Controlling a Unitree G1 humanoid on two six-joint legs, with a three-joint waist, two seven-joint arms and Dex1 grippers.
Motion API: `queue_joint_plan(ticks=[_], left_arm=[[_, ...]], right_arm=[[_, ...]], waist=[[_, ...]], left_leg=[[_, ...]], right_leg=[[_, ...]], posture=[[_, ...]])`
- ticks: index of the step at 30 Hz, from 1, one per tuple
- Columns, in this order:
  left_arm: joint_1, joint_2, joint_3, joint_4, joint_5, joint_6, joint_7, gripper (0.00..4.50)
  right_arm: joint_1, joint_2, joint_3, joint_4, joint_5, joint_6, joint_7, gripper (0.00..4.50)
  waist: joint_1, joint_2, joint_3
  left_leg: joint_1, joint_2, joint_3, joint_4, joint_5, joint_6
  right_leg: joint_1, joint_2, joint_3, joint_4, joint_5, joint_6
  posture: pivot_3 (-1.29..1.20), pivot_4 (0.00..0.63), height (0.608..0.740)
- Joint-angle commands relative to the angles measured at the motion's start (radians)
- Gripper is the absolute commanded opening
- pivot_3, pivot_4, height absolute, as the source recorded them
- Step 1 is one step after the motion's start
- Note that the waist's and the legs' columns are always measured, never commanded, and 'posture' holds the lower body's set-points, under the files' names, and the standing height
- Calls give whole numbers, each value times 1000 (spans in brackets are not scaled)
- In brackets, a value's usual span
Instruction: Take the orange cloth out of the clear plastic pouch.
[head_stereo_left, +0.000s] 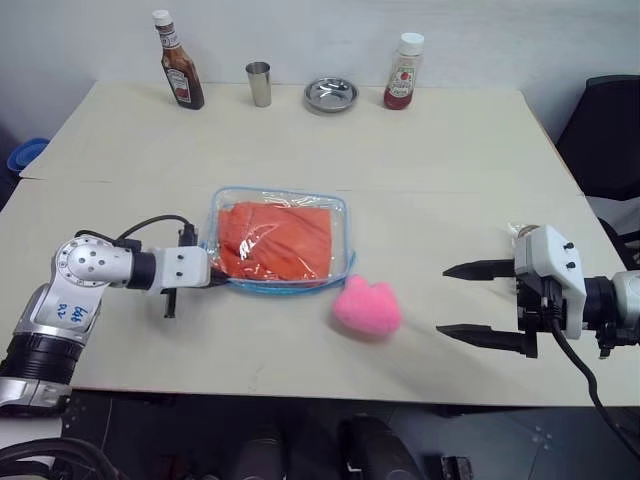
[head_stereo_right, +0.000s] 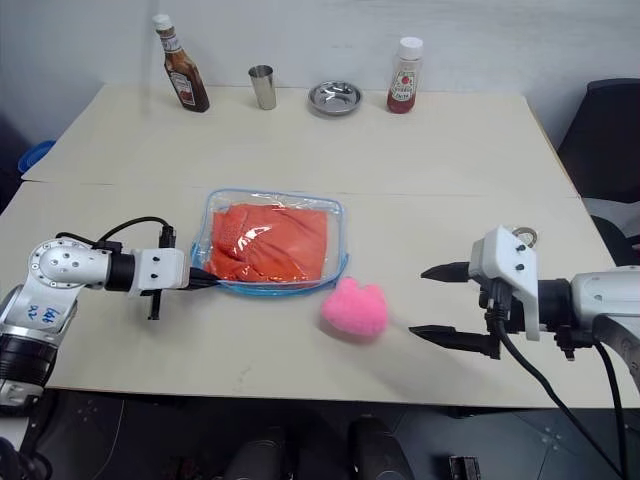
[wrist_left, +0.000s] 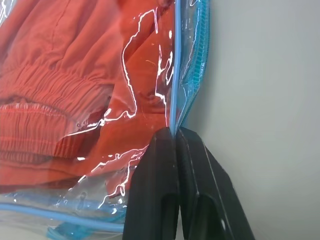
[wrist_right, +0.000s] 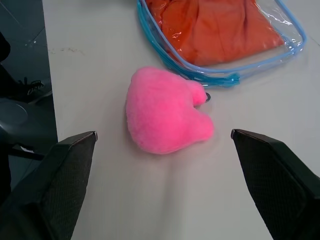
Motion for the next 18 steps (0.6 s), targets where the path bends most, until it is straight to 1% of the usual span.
queue_joint_plan(ticks=[1,4,7,12,18], left_arm=[[53,15,26,-154,-94,80,-46,27],[102,21,33,-273,-110,152,-34,27],[139,19,35,-334,-96,179,-12,27],[157,24,27,-309,-27,132,20,27],[131,8,36,-277,-24,101,38,27]], right_arm=[[-10,2,-5,-10,3,-19,3,4500],[-3,-2,-5,-10,2,-22,11,4500],[16,-6,-11,-13,0,-26,24,4500],[38,1,0,-14,-15,-42,24,4500],[30,-2,21,1,-34,-59,23,4500]], waist=[[0,0,0],[1,0,0],[1,0,0],[1,0,0],[1,0,0]], left_leg=[[0,0,0,0,0,0],[0,0,0,0,0,0],[0,0,0,0,0,0],[0,0,0,0,0,0],[0,0,0,0,0,0]], right_leg=[[0,0,0,0,0,0],[0,0,0,0,0,0],[0,0,0,0,0,0],[0,0,0,0,0,0],[0,0,0,0,0,0]], posture=[[0,150,740],[0,150,740],[0,150,740],[0,150,740],[0,150,740]])
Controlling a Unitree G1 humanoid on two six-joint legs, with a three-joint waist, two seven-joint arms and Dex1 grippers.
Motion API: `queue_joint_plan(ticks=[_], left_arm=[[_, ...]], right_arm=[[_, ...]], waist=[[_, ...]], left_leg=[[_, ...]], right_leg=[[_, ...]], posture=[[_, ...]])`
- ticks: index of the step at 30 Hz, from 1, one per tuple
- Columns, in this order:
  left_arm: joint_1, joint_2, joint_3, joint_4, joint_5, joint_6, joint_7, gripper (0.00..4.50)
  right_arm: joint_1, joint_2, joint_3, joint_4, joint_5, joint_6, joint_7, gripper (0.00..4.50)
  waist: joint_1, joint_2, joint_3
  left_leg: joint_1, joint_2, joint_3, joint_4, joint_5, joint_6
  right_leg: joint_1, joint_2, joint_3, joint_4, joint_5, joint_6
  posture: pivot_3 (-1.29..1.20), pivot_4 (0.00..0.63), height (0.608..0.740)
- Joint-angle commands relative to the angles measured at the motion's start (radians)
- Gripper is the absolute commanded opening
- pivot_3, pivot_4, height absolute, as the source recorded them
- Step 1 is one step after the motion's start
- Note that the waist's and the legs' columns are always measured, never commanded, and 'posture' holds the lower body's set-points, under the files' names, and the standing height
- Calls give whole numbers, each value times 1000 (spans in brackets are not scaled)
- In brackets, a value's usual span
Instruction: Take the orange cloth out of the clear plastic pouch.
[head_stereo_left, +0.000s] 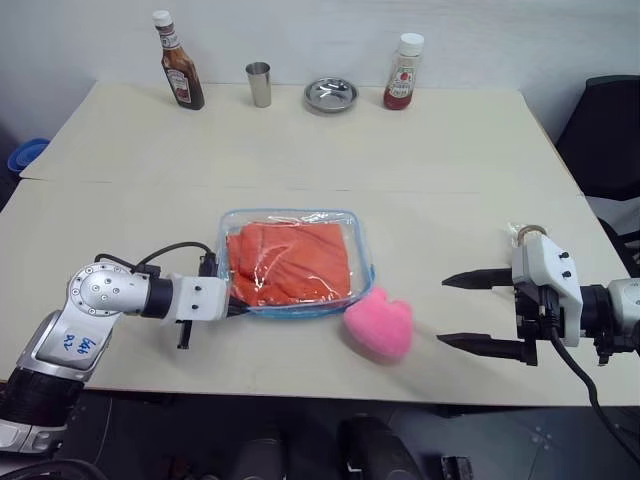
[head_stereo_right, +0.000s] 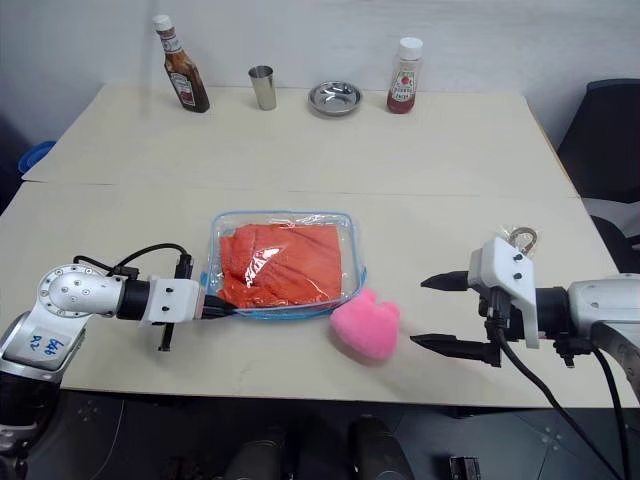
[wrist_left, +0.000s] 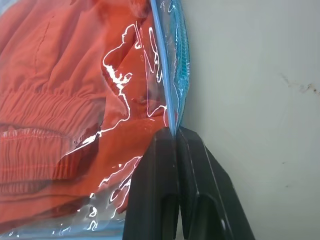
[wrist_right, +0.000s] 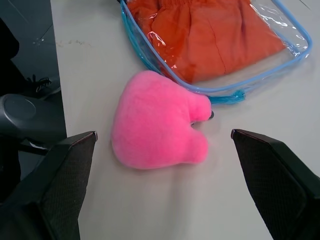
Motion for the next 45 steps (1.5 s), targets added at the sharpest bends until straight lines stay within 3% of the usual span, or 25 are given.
queue_joint_plan(ticks=[1,5,9,12,17,22,27,32,36,41,42,45], left_arm=[[-26,-2,23,9,-27,3,1,27],[-36,13,19,-1,-66,47,-45,922],[-28,8,49,-19,-87,73,-31,2125],[-25,30,96,-97,-210,239,-66,3054],[-146,38,106,-204,-371,452,-92,3054],[-297,-35,-18,-179,-311,429,-103,3054],[-342,-66,-55,-132,-285,393,-131,3054],[-343,-66,-41,-151,-320,432,-147,3103],[-341,-64,-39,-148,-314,427,-148,3103],[-336,-66,-35,-152,-313,427,-142,3103],[-337,-67,-35,-151,-312,426,-141,3103],[-339,-75,-41,-141,-305,416,-137,3103]], right_arm=[[-10,-3,-1,-1,-13,-24,6,4500],[-6,-2,-6,0,-14,-27,5,4500],[10,3,-14,-12,-7,-18,-5,4500],[36,14,2,-20,-28,-32,-19,4500],[53,12,39,-30,-61,-52,-15,4500],[38,10,81,-30,-80,-52,-18,4500],[5,78,264,-42,-174,-82,-70,4500],[-79,208,418,23,-267,-83,-149,3309],[-69,216,429,14,-260,-82,-125,1919],[-32,211,388,-52,-133,-27,-66,239],[-35,221,381,-60,-108,-13,-68,39],[-63,266,377,-62,-45,28,-98,39]], waist=[[0,0,0],[0,0,0],[-1,0,0],[0,0,0],[0,-1,0],[2,-1,0],[-8,-1,1],[-8,-1,1],[0,-1,1],[1,-1,1],[1,-1,1],[-4,-2,1]], left_leg=[[0,0,0,0,0,0],[0,0,0,0,0,0],[0,0,0,0,0,0],[0,0,0,0,0,0],[0,0,0,1,0,0],[1,-1,-1,2,1,-1],[2,0,-1,2,1,-2],[1,0,-1,3,2,-3],[1,0,-1,3,2,-3],[1,0,-1,3,2,-3],[1,0,-1,3,2,-3],[1,0,-1,3,1,-3]], right_leg=[[0,0,0,0,0,0],[0,0,0,0,0,0],[0,0,0,0,0,0],[0,0,0,0,0,0],[0,0,0,1,0,0],[3,0,0,-1,0,0],[3,2,0,-1,0,0],[3,2,1,1,0,0],[2,1,0,0,0,0],[3,1,0,0,0,0],[3,1,0,0,0,0],[3,1,0,0,0,0]], posture=[[0,150,740],[0,150,740],[0,150,740],[0,150,740],[0,150,740],[0,150,740],[0,150,740],[0,150,740],[0,150,740],[0,150,740],[0,150,740],[0,150,740]])
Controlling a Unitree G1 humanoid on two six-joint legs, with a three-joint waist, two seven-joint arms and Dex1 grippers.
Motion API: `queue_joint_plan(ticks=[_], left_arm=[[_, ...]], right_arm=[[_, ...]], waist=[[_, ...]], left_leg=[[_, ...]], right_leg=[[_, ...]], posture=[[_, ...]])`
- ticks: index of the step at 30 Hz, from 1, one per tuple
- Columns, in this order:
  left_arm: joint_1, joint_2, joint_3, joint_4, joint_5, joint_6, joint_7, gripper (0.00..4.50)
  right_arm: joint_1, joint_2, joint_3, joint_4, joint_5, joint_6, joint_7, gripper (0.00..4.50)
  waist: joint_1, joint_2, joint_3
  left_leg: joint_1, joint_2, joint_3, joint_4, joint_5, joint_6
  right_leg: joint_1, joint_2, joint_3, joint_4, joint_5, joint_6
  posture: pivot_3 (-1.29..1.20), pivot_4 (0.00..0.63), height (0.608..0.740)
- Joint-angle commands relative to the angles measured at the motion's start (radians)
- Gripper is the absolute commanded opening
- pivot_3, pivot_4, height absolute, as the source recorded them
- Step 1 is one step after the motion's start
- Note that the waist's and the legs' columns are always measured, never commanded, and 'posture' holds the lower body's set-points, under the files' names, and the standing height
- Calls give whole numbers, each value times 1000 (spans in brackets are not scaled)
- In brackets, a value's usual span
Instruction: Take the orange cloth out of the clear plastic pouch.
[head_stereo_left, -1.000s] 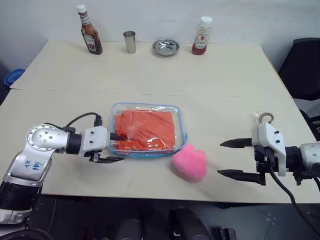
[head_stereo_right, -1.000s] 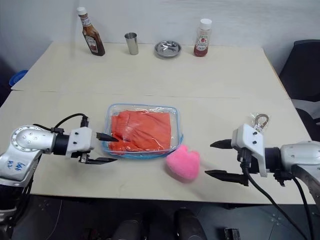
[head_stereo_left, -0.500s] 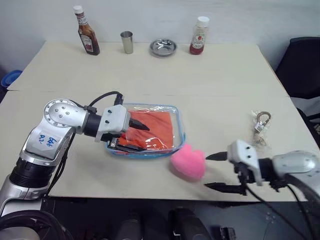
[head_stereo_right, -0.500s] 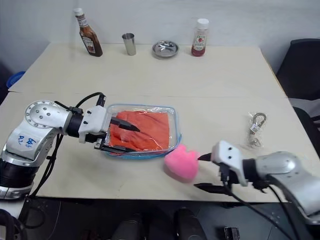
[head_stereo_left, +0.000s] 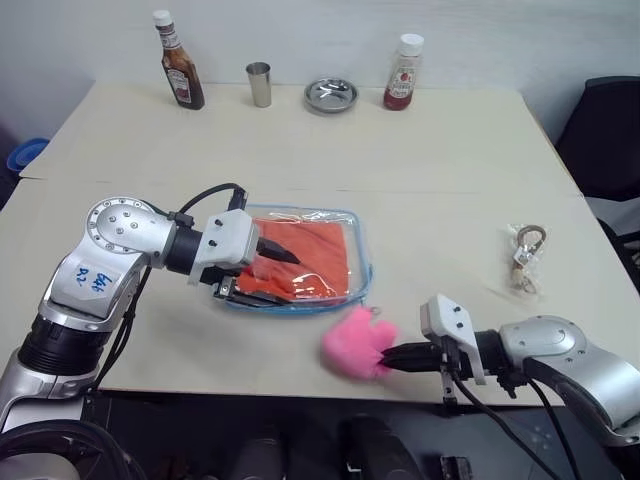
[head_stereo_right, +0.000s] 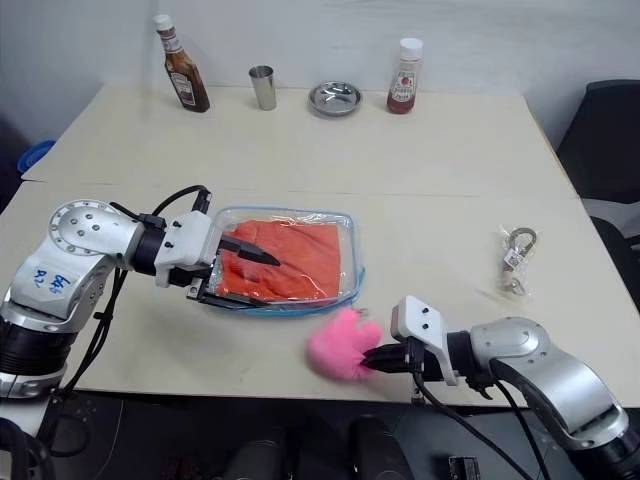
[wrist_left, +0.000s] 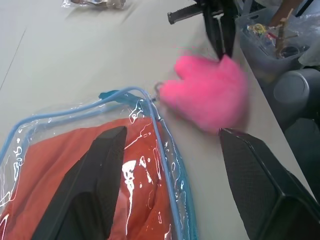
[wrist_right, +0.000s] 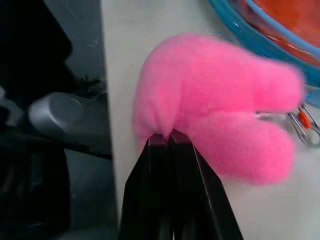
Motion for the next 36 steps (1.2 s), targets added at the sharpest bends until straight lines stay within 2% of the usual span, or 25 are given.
queue_joint_plan(ticks=[1,5,9,13,14,15,22,26,32,36], left_arm=[[-12,-4,22,-7,3,-16,8,3103],[-19,-13,14,0,8,-22,8,3103],[-34,-30,0,13,17,-30,3,3103],[-33,-50,-29,30,46,-62,-8,3103],[-32,-54,-35,33,54,-71,-11,3103],[-31,-61,-44,36,61,-80,-12,3103],[-36,-94,-69,39,65,-98,-32,3103],[-52,-116,-95,55,72,-119,-60,3103],[-96,-175,-177,93,100,-168,-130,3103],[-117,-220,-241,120,128,-190,-169,3103]], right_arm=[[-36,52,-27,-33,101,50,-23,39],[-66,79,3,-24,116,85,-37,39],[-92,86,92,18,10,59,-58,39],[-105,103,108,54,-11,81,-83,39],[-104,105,103,54,-1,97,-85,445],[-99,101,94,47,16,111,-82,581],[-69,57,31,-39,52,132,-84,2936],[-45,6,-62,-122,102,146,-75,4277],[-39,-85,-226,-201,242,204,-60,4277],[-53,-184,-304,-182,250,177,13,4277]], waist=[[-1,0,0],[3,0,0],[4,0,0],[4,0,0],[3,0,0],[3,0,0],[3,0,0],[4,0,0],[5,0,0],[5,0,0]], left_leg=[[0,0,0,0,0,0],[0,0,0,0,0,0],[-1,0,0,0,0,0],[-1,-1,0,0,0,0],[-1,-1,0,0,0,0],[0,-1,0,0,0,0],[-1,-1,0,0,0,0],[-1,-1,0,0,0,0],[-1,-1,0,0,0,0],[-1,-1,0,0,-1,1]], right_leg=[[0,0,0,0,0,0],[0,0,0,0,0,0],[0,-1,0,0,0,0],[0,-1,0,0,0,0],[0,-1,0,0,0,0],[0,-1,0,0,0,0],[0,-1,0,0,0,0],[0,-1,-1,0,0,0],[0,-1,-1,-1,0,0],[1,-1,-1,-1,0,0]], posture=[[0,150,740],[0,150,740],[0,150,740],[0,150,740],[0,150,740],[0,150,740],[0,150,740],[0,150,740],[0,150,740],[0,150,740]])
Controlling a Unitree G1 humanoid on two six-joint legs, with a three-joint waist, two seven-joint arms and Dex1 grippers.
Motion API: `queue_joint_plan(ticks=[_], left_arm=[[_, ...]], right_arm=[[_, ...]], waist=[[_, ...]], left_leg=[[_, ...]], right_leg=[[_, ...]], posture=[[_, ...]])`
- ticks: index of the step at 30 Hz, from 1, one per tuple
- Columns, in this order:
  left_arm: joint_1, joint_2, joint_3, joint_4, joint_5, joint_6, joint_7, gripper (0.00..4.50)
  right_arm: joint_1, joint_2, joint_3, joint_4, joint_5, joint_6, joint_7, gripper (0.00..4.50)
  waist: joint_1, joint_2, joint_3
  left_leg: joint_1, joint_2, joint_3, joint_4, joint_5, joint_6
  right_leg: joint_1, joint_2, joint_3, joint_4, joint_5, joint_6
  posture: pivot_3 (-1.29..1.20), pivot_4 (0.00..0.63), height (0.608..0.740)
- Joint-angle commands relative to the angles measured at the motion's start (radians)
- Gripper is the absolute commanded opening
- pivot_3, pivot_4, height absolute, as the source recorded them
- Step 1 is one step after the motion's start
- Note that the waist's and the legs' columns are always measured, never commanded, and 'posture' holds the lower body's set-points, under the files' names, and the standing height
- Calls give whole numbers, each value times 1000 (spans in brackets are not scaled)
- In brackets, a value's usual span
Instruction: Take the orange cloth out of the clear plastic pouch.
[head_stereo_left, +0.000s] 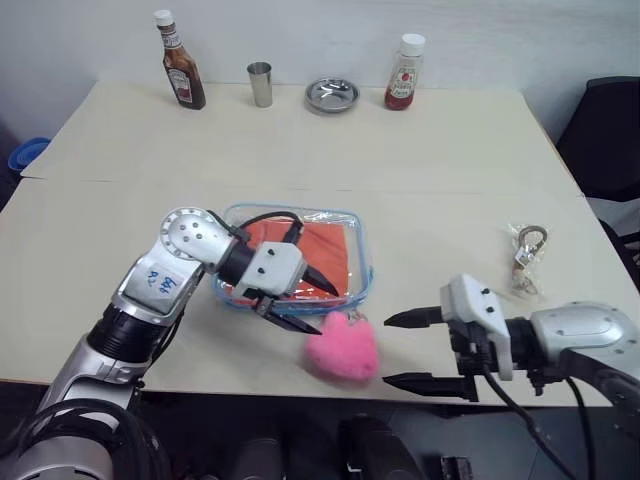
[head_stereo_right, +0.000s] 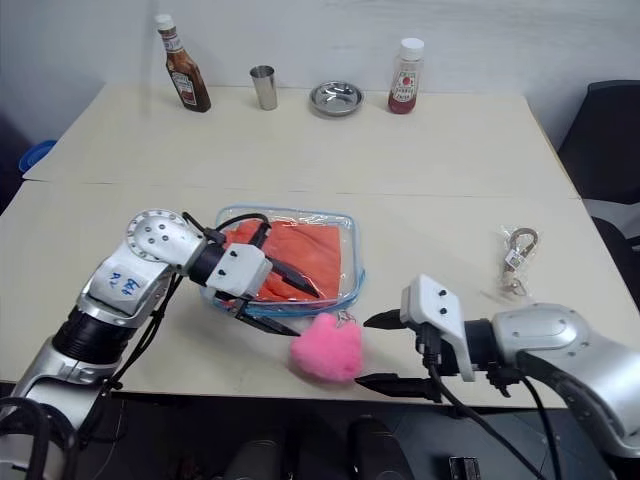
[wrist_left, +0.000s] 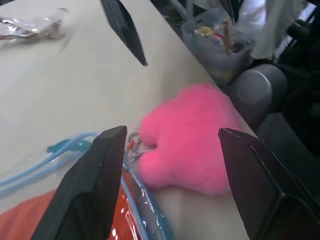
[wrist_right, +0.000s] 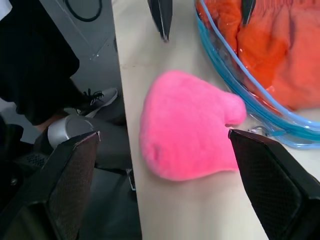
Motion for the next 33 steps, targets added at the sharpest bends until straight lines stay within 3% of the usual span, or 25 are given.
queue_joint_plan(ticks=[1,7,13,16,23,25,30,33], left_arm=[[-25,-21,-41,5,20,-27,-36,3103],[-10,-31,-141,72,126,-167,-89,3103],[10,-64,-167,115,189,-244,-45,3103],[30,-61,-152,100,182,-245,-38,2491],[66,-32,-105,38,149,-186,-22,380],[79,-21,-98,9,148,-158,-16,0],[100,-29,-84,-28,169,-121,47,0],[102,-29,-80,-45,160,-101,54,0]], right_arm=[[-23,-64,-68,0,14,-31,58,4277],[-204,-69,126,229,-276,-234,66,4277],[-348,36,338,436,-590,-526,47,4277],[-386,81,399,515,-709,-676,42,4333],[-457,176,470,691,-884,-975,31,4333],[-467,196,474,726,-900,-1019,38,3944],[-469,218,493,782,-952,-1113,60,2363],[-471,246,492,796,-954,-1125,65,2363]], waist=[[-1,0,0],[-3,0,0],[-1,0,0],[-1,0,0],[-5,0,0],[-4,0,0],[-3,0,0],[-4,0,0]], left_leg=[[0,0,0,0,0,0],[1,0,0,0,0,0],[0,0,0,0,0,0],[0,1,1,0,0,0],[0,1,1,1,0,-1],[0,1,1,1,0,-1],[0,1,1,1,1,-1],[0,1,1,1,1,-1]], right_leg=[[0,0,0,0,0,0],[0,1,1,0,0,0],[-1,0,1,-1,0,0],[-1,0,1,-1,0,0],[-1,0,0,1,0,0],[-1,0,0,1,0,0],[-1,-1,0,1,0,0],[-1,0,0,1,0,0]], posture=[[0,150,740],[0,150,740],[0,150,740],[0,150,740],[0,150,740],[0,150,740],[0,150,740],[0,150,740]])
